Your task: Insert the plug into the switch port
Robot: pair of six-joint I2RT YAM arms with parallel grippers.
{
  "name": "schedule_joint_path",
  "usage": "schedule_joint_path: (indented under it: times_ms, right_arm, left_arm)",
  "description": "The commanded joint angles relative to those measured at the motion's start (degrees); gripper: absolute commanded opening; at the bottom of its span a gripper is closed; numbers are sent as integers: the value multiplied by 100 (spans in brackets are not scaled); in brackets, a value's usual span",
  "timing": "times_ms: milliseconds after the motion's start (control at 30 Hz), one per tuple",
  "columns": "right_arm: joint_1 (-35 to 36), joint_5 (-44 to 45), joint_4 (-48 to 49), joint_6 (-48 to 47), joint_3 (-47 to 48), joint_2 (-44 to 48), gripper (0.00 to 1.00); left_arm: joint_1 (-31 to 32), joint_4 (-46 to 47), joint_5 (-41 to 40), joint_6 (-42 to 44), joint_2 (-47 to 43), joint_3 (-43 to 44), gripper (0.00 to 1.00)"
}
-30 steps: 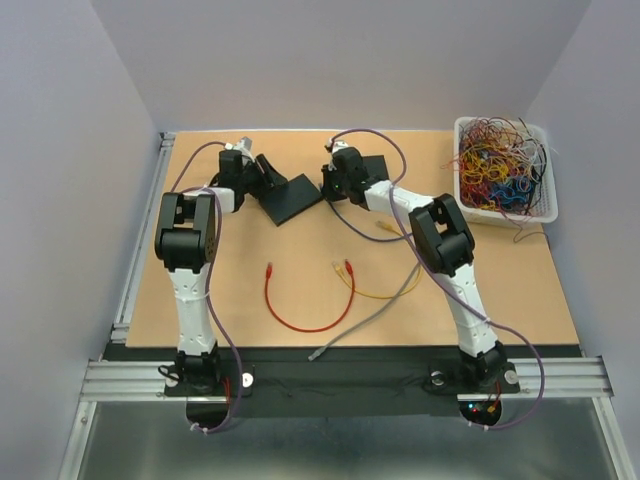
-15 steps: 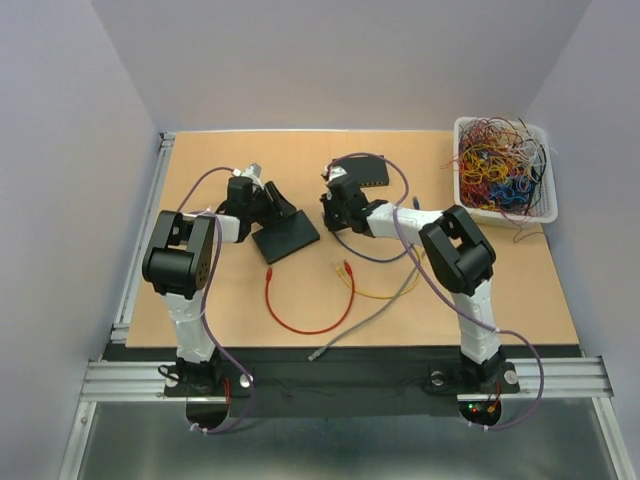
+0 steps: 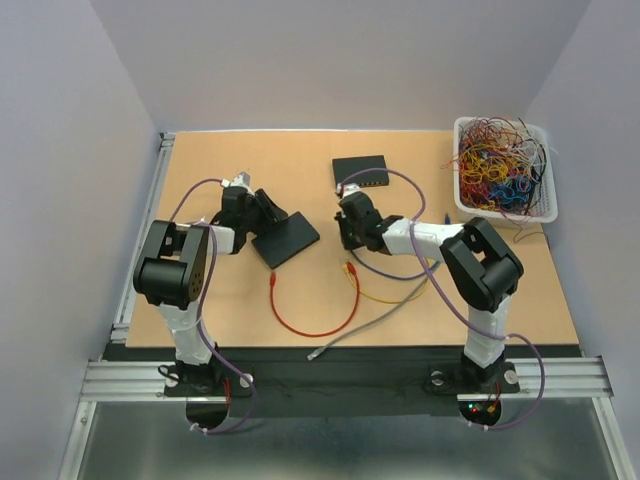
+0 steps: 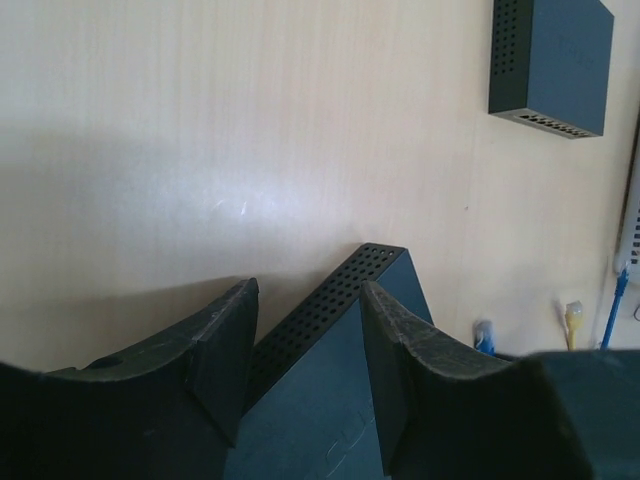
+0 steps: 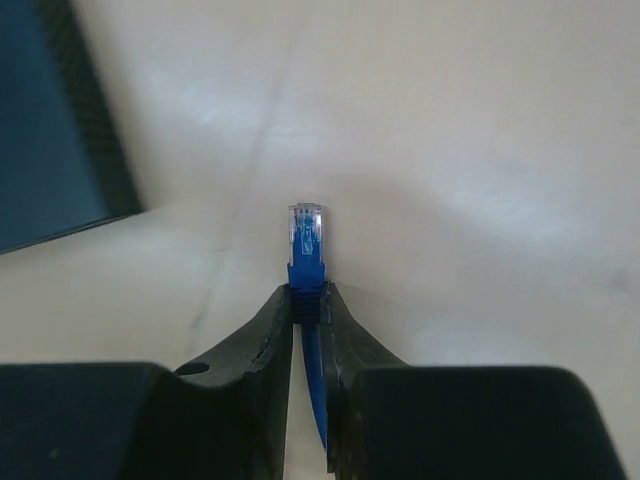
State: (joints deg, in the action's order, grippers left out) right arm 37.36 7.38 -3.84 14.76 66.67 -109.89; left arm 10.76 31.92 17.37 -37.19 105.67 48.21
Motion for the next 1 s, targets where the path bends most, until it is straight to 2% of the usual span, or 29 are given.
schedule_joint_path:
  times_ms: [0, 533, 967]
  right_arm:
    - [648, -255, -12, -44, -58, 81, 1]
    - [737, -403, 23, 0, 496, -340, 1]
    - [913, -298, 14, 0, 522, -341, 0]
  left_arm:
    - [-4, -432, -365, -279, -397, -417, 56]
    - [119, -292, -287, 229, -661, -541, 56]
    - [549, -239, -594, 731, -653, -426, 56]
